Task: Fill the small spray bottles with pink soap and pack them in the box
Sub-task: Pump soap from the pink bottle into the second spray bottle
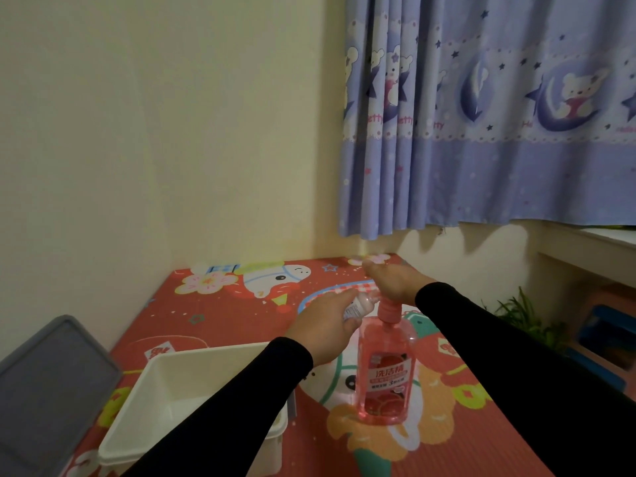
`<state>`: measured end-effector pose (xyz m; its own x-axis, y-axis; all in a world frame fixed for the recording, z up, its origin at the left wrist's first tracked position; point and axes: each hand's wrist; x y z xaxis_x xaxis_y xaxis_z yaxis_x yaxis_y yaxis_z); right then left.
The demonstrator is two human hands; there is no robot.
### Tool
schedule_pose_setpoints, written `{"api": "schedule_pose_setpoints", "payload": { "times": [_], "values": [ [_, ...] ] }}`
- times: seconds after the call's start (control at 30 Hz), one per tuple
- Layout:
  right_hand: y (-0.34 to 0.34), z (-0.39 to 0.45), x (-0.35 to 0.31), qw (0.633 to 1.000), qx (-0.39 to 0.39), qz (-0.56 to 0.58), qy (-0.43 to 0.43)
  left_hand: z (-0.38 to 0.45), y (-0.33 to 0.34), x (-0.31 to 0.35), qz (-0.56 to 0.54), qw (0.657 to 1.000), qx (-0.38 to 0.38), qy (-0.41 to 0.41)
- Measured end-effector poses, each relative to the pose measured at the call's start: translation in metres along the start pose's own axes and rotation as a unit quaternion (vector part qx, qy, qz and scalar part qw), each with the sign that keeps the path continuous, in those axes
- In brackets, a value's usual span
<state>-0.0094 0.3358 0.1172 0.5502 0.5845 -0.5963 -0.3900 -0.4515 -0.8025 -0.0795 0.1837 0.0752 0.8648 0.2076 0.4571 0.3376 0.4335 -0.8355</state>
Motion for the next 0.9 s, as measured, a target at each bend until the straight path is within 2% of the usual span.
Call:
{"api": "schedule_pose_setpoints", "payload": {
  "times": [0.07,0.2,0.3,0.43,0.57,0.7,0.9],
  "values": [
    [-0.005,-0.004,-0.005,0.999,0.011,-0.014,-0.031,0.003,-0.003,-0.001,0.006,1.0,0.001,-0.001],
    [-0.013,-0.002,-0.005,0.999,0.015,-0.035,-0.005,0.007,-0.006,0.0,0.024,1.0,0.002,0.007],
    [-0.004,0.004,0.001,0.999,-0.017,-0.02,-0.028,0.008,-0.003,-0.002,0.037,0.999,-0.006,0.01],
    [0.008,0.009,0.008,0.999,-0.001,0.015,-0.028,0.004,0.001,-0.004,0.048,0.998,-0.033,0.008],
    [0.003,0.002,0.004,1.0,-0.018,-0.002,-0.025,0.006,0.0,-0.005,0.046,0.998,-0.044,0.003],
    [-0.007,0.008,0.003,0.999,0.016,0.028,-0.025,0.011,-0.005,-0.003,0.024,0.999,-0.025,0.004],
    [0.006,0.017,0.013,0.999,-0.013,0.026,-0.042,0.01,0.002,-0.007,0.029,0.999,-0.022,0.011]
  ]
}}
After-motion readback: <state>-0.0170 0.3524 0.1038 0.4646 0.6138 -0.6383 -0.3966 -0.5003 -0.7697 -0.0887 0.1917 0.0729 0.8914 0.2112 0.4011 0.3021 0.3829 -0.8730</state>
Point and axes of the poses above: each hand's wrist, its own z-axis towards the middle knuckle, its own y-axis out of the palm, x = y × z, and after that the axes turned 1 degree about -z, right-handed
